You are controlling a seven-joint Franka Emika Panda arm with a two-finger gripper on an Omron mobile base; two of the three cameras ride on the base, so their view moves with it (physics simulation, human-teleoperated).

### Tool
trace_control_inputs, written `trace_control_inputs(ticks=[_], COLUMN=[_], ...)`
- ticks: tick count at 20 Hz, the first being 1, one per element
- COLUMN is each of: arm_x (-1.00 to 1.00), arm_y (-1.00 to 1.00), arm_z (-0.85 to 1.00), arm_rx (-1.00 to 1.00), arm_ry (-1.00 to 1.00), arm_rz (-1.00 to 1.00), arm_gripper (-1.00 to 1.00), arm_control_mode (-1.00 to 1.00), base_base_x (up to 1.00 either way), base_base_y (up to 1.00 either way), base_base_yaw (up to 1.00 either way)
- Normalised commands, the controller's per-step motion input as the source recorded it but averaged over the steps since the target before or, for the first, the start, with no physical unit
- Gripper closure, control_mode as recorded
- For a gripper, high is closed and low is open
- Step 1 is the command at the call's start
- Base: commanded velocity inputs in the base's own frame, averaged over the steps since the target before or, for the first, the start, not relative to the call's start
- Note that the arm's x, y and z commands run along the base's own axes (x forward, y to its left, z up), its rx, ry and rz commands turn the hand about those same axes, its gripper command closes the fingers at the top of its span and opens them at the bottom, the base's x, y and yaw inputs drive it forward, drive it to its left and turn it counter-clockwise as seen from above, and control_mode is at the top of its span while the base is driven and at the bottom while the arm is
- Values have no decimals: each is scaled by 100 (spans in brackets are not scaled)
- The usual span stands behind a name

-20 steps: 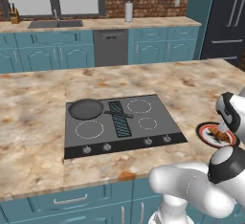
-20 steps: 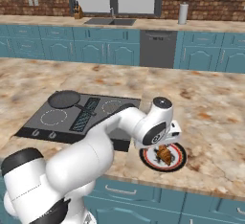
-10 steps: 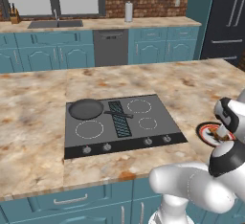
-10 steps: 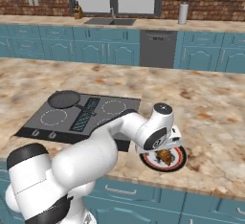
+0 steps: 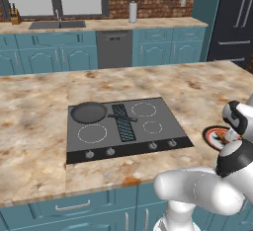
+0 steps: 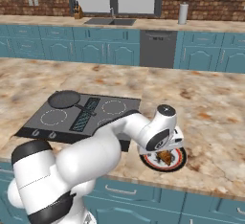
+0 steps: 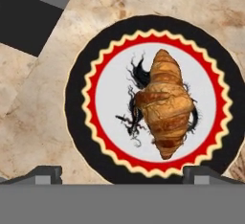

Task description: Pick the croissant and place it on the pan. Then turn on the stove to warm the croissant.

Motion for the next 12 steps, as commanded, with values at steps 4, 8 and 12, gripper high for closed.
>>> trace_control_inputs(ticks=[4,8,12], arm_x=[17,14,14], arm_y=[0,-1,-7], arm_z=[-10,-16,-13], arm_rx=[1,0,0], arm_ry=[0,0,0], arm_rz=[2,2,2], arm_gripper=[-100,-100,-100], arm_control_mode=[-100,-100,-100], base_base_x=[0,0,0], base_base_y=[0,0,0], base_base_yaw=[0,0,0])
